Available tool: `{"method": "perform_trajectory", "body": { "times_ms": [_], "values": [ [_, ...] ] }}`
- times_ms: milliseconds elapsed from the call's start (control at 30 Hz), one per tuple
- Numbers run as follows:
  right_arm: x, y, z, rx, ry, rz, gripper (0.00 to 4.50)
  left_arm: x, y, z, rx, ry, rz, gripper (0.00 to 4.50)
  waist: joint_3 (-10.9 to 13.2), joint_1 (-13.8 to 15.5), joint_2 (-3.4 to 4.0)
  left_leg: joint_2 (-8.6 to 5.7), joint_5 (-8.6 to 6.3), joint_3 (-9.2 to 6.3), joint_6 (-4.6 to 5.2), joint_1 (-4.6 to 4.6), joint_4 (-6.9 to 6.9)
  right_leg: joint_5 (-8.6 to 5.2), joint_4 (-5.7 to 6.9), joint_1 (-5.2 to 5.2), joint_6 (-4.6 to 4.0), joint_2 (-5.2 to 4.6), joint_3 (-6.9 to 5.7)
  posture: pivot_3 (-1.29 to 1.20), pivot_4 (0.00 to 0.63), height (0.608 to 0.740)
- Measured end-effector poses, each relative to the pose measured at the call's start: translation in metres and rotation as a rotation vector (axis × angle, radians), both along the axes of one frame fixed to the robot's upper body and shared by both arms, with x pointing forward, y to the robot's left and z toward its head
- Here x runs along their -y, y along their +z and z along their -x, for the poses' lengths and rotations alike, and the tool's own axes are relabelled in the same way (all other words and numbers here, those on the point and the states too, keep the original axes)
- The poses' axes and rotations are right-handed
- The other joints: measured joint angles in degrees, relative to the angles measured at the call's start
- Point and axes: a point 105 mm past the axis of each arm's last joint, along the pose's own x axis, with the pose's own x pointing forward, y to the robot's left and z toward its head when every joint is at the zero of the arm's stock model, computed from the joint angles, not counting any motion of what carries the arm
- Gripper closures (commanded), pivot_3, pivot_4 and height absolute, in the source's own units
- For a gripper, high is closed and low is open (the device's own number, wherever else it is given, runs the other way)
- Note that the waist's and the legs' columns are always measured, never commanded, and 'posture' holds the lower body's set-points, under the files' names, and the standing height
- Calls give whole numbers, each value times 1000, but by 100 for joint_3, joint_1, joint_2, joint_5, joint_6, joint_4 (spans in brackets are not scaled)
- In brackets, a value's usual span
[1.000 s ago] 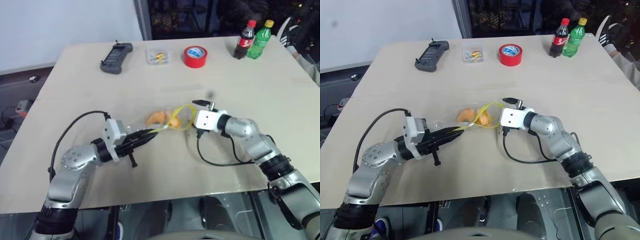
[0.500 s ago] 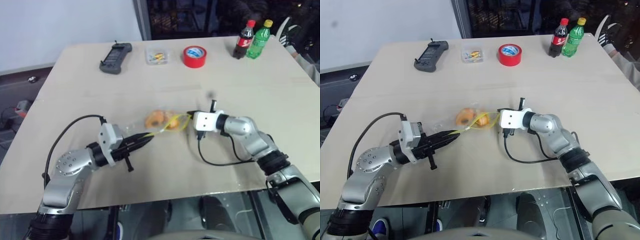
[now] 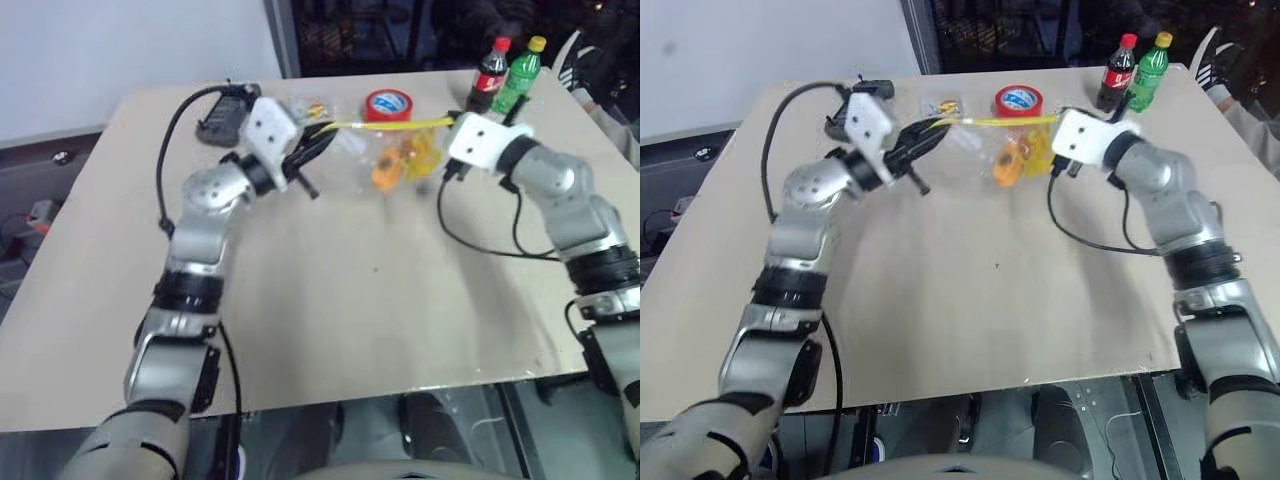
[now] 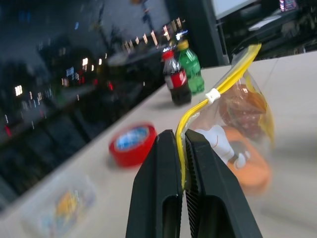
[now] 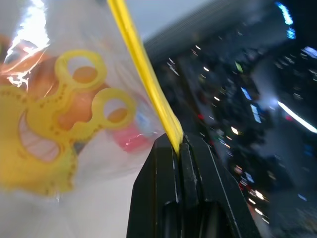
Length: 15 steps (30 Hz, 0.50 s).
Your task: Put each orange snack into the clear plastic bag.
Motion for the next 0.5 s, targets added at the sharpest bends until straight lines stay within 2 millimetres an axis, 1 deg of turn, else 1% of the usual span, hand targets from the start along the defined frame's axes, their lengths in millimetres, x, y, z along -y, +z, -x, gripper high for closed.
{"method": "perform_trajectory", "body": {
  "times_ms": [67,133,167,200,233,267,300,333,367,400,433,467,500],
  "values": [
    [7,-7,10,-8,-17,21,4456,5,-10,4,54,-5,-57,4500,-1,-34,1,2,-2,-1,4,-6,-11,0,-20,-5,0,0,-2,0,150,740],
    [11,-33,22,-68,-33,36,4456,9,-34,9,70,-13,-103,4500,-2,-71,1,1,-6,4,10,-11,-14,0,-30,-10,0,-1,1,0,150,740],
    [12,-53,28,-120,-42,36,4456,11,-53,13,64,-14,-137,4500,-1,-79,1,0,-7,8,11,-20,-12,1,-24,-20,1,-2,5,0,150,740],
    [13,-65,32,-155,-47,36,4456,11,-63,16,54,-17,-151,4500,-1,-78,1,0,-7,10,11,-24,-7,1,-15,-27,1,-3,8,0,150,740],
    [14,-76,38,-185,-51,38,3894,12,-73,21,49,-21,-157,4500,-2,-68,2,-1,-7,9,11,-44,8,1,2,-45,1,-3,8,0,150,740],
    [18,-94,45,-235,-72,38,3601,8,-87,24,28,-2,-151,4500,-1,-63,1,0,-7,7,11,-48,26,1,16,-47,1,-2,6,0,150,740],
    [29,-112,54,-290,-113,30,3116,2,-99,28,9,29,-149,4500,-2,-41,3,-3,-6,6,12,-54,31,2,29,-55,2,-5,7,0,150,740],
    [34,-130,66,-352,-128,20,2631,-4,-109,34,-4,50,-147,4500,-2,-20,2,-2,-6,6,12,-52,38,2,37,-54,2,-4,6,0,150,740],
    [34,-142,74,-400,-129,8,2326,-7,-116,37,-15,62,-154,4500,-1,-4,3,-2,-7,5,12,-51,41,2,43,-53,2,-3,5,0,150,740],
    [29,-150,86,-455,-115,-44,2326,-8,-121,41,-19,69,-161,4500,4,1,11,-2,-7,5,15,-57,51,15,46,-55,13,-1,6,0,150,740],
    [25,-148,91,-467,-96,-63,2326,-7,-120,42,-8,69,-166,4500,4,2,13,-1,-16,5,31,-57,60,20,46,-54,13,2,8,0,150,740],
    [12,-139,106,-490,-30,-102,2326,-4,-115,47,33,65,-171,4500,4,7,16,2,-18,1,35,-52,78,23,46,-40,16,7,6,0,150,740],
    [3,-130,113,-486,20,-110,2326,-3,-113,49,50,63,-174,4500,5,5,16,7,-19,2,36,-35,87,26,44,-18,22,13,6,0,150,740]
  ]
}}
